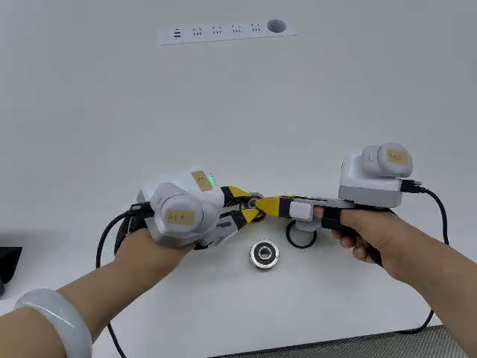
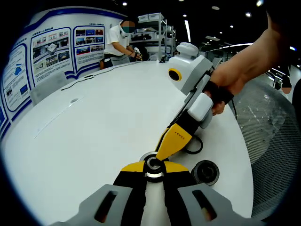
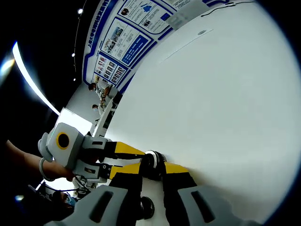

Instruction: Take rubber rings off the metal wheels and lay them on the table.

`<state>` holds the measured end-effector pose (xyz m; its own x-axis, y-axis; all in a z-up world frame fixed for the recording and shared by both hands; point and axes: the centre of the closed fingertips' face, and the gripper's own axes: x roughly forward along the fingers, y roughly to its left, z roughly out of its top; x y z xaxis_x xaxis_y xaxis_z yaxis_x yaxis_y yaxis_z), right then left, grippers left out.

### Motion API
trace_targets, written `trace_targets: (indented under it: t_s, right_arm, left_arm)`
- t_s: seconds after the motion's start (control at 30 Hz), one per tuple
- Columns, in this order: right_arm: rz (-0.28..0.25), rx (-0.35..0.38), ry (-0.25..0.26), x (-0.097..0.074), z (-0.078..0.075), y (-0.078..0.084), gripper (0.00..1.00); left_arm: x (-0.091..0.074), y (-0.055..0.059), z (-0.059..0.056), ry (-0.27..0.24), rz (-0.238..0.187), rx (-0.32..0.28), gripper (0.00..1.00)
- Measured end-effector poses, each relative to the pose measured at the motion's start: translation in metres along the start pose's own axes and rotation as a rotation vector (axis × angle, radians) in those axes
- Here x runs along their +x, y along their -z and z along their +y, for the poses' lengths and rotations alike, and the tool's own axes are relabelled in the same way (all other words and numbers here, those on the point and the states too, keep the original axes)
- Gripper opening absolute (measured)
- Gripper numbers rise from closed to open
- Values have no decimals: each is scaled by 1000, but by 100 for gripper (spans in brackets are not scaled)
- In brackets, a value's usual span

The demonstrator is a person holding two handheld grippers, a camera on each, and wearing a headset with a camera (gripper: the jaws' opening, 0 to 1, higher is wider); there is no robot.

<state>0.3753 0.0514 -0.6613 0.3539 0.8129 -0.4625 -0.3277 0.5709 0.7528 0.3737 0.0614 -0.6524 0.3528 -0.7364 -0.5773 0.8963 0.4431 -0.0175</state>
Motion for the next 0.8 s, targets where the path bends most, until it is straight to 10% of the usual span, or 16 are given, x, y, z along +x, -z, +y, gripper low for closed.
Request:
trace_targets:
  t_s: [0.8]
  right_arm:
    - [-18, -12, 2, -7, 6, 0, 14]
  left_arm:
    - [0, 0, 0, -1, 1, -1, 13]
